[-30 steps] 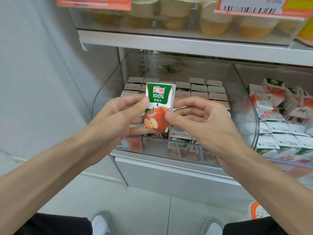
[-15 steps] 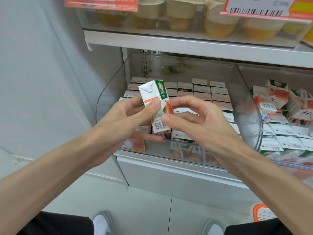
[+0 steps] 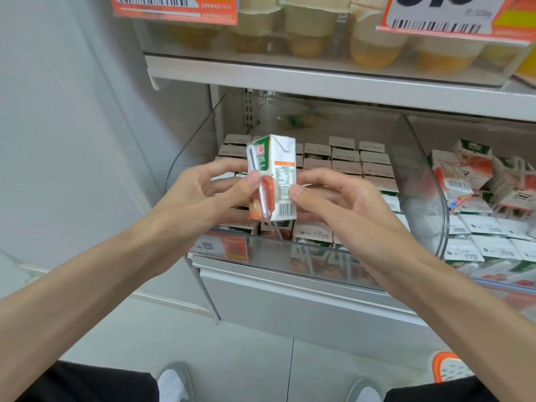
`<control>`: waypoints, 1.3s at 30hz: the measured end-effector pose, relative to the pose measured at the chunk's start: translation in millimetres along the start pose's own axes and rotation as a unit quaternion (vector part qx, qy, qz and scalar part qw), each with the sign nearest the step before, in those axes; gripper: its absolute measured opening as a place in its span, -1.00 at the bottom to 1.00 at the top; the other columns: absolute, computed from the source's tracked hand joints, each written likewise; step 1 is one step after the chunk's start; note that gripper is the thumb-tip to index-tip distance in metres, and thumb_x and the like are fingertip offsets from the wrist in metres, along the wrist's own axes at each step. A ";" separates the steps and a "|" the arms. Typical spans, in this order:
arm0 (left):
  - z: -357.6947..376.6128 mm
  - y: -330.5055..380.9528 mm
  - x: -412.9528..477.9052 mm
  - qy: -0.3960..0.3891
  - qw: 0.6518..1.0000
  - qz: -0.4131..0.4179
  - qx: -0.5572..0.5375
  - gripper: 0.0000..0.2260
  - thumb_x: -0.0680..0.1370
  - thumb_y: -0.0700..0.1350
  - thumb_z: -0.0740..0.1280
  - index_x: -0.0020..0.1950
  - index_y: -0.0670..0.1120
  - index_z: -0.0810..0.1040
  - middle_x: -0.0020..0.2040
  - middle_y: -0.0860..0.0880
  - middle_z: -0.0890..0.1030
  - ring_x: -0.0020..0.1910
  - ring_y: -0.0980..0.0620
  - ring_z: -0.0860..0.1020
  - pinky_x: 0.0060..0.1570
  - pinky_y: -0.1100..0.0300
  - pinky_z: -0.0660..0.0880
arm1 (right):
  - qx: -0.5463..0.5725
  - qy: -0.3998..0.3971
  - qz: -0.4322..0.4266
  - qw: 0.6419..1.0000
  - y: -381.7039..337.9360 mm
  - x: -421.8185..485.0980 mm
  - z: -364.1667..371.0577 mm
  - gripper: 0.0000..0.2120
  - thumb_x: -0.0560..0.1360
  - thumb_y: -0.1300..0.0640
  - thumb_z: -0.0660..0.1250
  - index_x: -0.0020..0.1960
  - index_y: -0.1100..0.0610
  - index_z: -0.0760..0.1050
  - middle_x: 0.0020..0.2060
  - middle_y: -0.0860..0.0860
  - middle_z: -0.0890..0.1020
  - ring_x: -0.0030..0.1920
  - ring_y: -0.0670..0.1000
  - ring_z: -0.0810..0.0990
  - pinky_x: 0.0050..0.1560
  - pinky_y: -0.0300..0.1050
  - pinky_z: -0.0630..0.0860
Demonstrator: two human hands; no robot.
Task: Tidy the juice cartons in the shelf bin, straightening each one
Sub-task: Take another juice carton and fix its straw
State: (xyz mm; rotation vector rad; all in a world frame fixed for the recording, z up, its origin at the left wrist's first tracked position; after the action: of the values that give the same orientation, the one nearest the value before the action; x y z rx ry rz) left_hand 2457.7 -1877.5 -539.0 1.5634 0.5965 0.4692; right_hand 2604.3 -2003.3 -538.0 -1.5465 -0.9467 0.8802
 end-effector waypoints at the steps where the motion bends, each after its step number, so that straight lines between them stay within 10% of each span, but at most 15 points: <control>1: -0.6 -0.6 0.4 0.001 1.000 0.003 0.008 -0.64 0.61 0.00 0.39 0.39 -0.03 0.60 0.17 -0.07 0.76 0.15 -0.13 0.73 0.19 0.10 0.66 | 0.001 -0.003 -0.001 1.000 0.3 0.4 2.0 -0.85 0.63 0.05 0.41 0.16 0.02 0.70 0.04 -0.08 0.79 0.12 -0.05 0.75 0.30 -0.03 0.61; 14: 4.8 0.6 1.3 -0.020 1.000 0.009 -0.007 -0.68 0.66 -0.04 0.33 0.40 -0.05 0.62 0.24 -0.03 0.73 0.17 -0.08 0.73 0.11 0.19 0.65 | 0.068 0.000 0.007 0.998 -0.3 -0.6 -2.3 -0.72 0.65 0.09 0.39 0.35 -0.03 0.56 -0.03 0.00 0.80 0.02 0.00 0.78 0.02 -0.27 0.66; 27: 14.9 2.2 -1.3 -0.059 0.994 0.043 0.077 -0.66 0.64 -0.05 0.35 0.42 0.04 0.60 0.28 0.09 0.71 0.30 0.08 0.66 0.38 0.04 0.56 | -0.006 -0.014 -0.032 0.999 -0.1 1.5 -2.0 -0.40 0.33 0.00 0.62 0.35 -0.07 0.58 0.16 -0.07 0.72 0.06 -0.02 0.78 0.13 -0.02 0.68; 39: -7.5 -5.2 3.5 0.050 0.998 0.025 -0.001 -0.68 0.44 -0.07 0.50 0.09 -0.20 0.56 0.11 -0.15 0.76 0.05 -0.20 0.75 0.11 0.08 0.69 | -0.045 0.015 -0.041 0.998 7.6 5.5 2.8 -0.75 0.58 0.02 0.48 0.24 -0.04 0.69 0.13 -0.13 0.74 0.17 -0.05 0.71 0.27 0.06 0.63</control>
State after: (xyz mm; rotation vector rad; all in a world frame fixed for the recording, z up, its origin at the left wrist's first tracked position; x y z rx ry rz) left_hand 2455.2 -1869.3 -543.8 1.5623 0.6327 0.5883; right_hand 2604.9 -1998.0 -546.2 -1.5809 -1.0339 0.7632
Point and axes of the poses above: each hand's wrist, its own x-axis towards the middle knuckle, its own z-axis out of the palm, y = z × x, the point moved 6 cm from there along x, towards the middle knuckle
